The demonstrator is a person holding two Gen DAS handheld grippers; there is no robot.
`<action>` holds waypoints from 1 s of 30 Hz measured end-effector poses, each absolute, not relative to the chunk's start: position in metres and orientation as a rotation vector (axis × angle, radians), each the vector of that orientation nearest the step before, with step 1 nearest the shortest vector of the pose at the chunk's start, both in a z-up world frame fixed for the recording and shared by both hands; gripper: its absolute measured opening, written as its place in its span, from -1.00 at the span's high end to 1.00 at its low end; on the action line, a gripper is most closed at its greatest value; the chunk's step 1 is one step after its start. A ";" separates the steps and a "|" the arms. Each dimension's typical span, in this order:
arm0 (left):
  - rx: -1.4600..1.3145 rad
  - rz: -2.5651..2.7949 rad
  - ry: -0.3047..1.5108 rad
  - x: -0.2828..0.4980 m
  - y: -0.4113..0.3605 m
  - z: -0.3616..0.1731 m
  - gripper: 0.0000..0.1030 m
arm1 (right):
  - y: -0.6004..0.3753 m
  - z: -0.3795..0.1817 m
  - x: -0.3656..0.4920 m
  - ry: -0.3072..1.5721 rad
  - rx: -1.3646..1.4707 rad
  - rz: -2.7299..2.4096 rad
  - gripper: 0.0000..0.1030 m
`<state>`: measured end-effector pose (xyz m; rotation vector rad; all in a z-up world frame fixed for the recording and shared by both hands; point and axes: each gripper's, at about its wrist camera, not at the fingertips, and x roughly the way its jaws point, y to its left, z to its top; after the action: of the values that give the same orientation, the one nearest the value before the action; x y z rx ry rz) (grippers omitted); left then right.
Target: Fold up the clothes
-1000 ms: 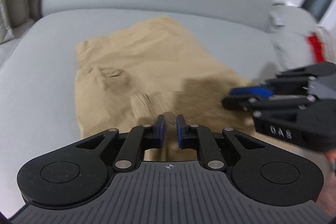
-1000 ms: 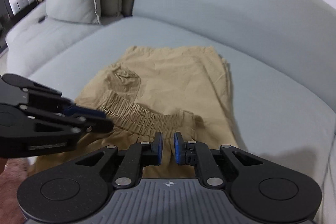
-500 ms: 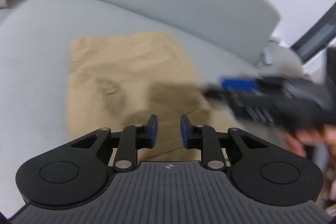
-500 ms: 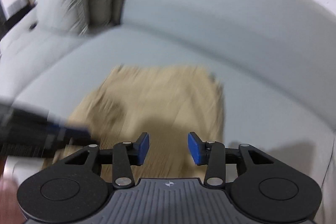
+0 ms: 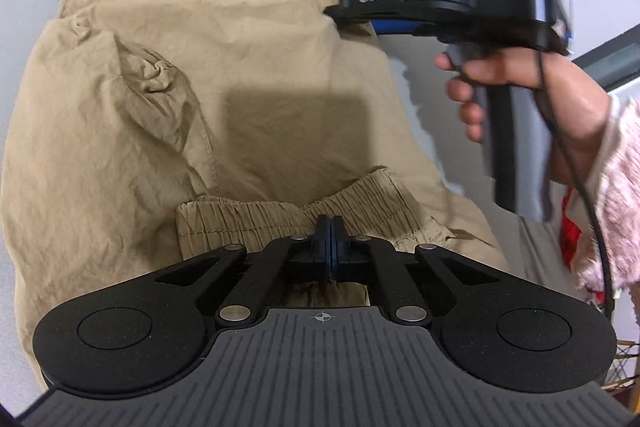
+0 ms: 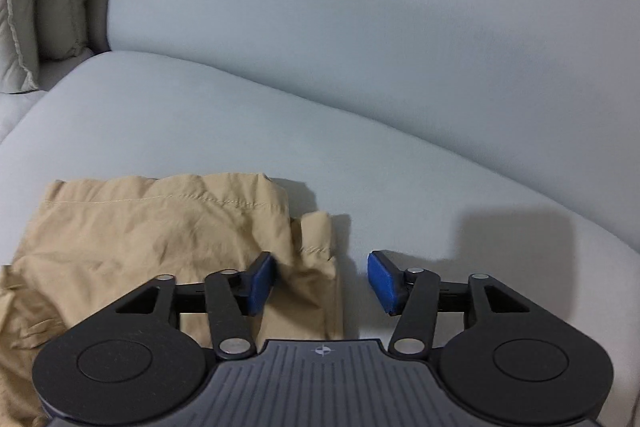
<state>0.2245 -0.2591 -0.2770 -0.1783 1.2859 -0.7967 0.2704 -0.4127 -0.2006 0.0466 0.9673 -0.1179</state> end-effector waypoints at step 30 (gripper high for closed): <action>-0.363 -0.628 0.968 0.066 -0.057 -0.095 0.44 | -0.325 -0.084 -0.081 0.665 -0.542 0.306 0.92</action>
<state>0.0659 -0.0565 -0.0947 -0.3628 0.9677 -0.6284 -0.0813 -0.3252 -0.0835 -0.5423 0.6648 0.3063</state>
